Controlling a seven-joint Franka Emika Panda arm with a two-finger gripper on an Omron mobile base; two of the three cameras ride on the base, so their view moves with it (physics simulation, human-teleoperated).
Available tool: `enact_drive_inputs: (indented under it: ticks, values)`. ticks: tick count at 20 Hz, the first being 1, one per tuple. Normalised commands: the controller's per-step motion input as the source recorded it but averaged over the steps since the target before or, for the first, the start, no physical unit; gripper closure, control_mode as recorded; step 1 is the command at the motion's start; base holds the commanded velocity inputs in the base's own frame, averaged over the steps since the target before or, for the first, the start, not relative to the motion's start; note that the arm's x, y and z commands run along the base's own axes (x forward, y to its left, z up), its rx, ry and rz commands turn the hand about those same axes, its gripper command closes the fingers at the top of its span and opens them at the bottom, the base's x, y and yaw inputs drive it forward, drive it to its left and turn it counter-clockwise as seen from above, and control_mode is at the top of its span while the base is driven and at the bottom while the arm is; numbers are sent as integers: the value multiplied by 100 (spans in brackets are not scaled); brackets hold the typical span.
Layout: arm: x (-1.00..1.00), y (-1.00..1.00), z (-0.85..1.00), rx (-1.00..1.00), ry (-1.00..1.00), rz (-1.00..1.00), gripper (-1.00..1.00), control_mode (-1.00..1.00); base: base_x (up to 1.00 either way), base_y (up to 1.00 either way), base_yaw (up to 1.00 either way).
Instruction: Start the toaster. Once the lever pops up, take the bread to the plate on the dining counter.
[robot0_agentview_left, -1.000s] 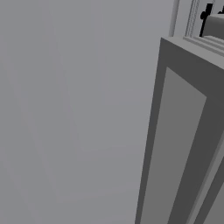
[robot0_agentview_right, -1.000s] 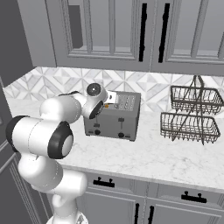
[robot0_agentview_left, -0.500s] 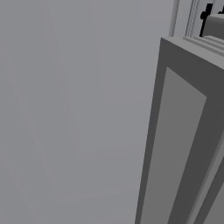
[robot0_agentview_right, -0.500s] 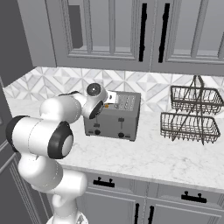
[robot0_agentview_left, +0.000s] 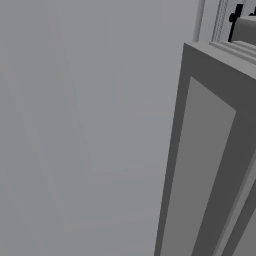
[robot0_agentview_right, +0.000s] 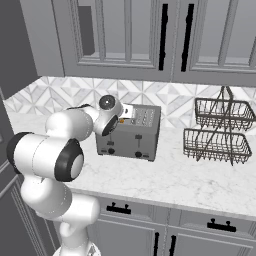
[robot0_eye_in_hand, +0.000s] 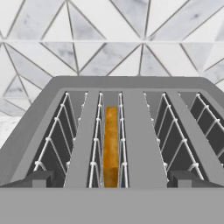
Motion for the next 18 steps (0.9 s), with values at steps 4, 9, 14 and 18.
enact_drive_inputs:
  ticks: [4, 9, 14, 18]
  values:
    - [0, 0, 0, 0, 0, 0, -100, -100, 0, 0, 0]
    - [0, 0, 0, 0, 0, 0, -100, -100, 0, 0, 0]
    - [0, 0, 0, 0, 0, 0, -100, -100, 0, 0, 0]
    - [0, 0, 0, 0, 0, 0, -100, -100, 0, 0, 0]
